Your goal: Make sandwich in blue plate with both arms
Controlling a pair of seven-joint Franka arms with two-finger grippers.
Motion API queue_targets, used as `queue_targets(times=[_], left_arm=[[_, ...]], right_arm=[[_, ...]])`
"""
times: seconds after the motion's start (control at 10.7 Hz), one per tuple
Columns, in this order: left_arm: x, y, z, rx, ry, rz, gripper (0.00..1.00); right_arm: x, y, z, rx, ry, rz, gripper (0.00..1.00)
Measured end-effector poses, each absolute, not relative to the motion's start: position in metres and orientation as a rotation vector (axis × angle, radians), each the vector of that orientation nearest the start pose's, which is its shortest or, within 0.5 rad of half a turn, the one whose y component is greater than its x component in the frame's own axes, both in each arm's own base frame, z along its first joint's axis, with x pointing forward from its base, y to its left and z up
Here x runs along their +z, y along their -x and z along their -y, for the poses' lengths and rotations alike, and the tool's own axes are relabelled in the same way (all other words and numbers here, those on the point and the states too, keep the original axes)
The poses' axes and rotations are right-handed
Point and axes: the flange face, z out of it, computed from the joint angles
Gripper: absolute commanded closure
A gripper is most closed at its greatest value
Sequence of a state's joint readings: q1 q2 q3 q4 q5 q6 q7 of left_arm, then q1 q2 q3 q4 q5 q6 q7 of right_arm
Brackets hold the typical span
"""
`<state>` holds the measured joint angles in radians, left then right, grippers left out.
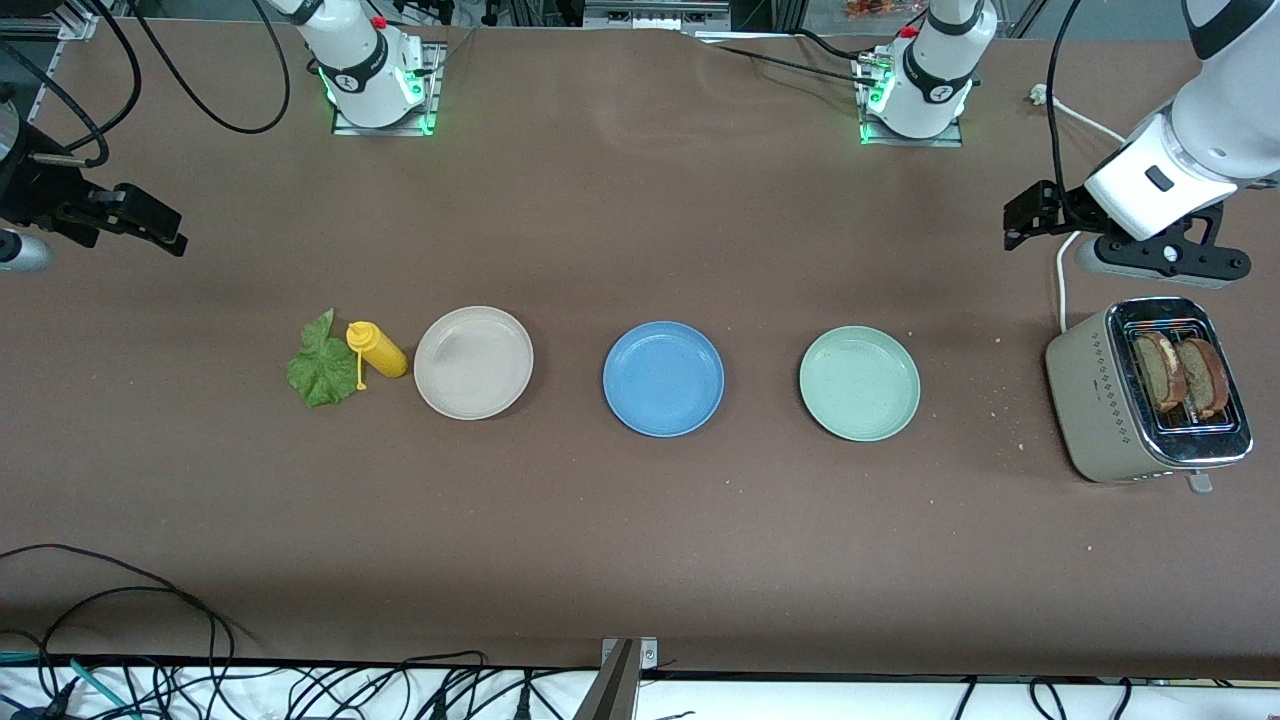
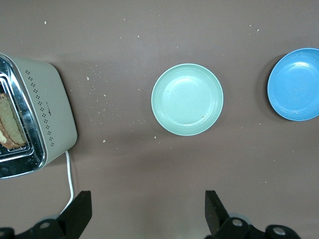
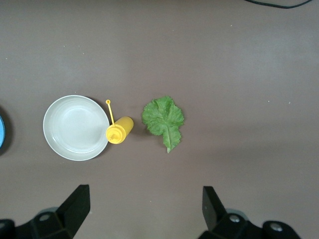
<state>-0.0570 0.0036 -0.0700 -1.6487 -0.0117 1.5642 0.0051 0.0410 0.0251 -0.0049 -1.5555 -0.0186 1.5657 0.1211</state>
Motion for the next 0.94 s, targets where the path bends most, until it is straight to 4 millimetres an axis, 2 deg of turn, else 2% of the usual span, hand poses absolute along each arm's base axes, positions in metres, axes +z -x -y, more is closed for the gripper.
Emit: queue_targets(times=[0.94], left_arm=[[0.5843, -0.5453, 0.0703, 0.16, 3.137, -0.197, 0.0]], right_arm=[[0.6184, -0.5612, -0.0193, 0.017, 3.158, -0.131, 0.0]])
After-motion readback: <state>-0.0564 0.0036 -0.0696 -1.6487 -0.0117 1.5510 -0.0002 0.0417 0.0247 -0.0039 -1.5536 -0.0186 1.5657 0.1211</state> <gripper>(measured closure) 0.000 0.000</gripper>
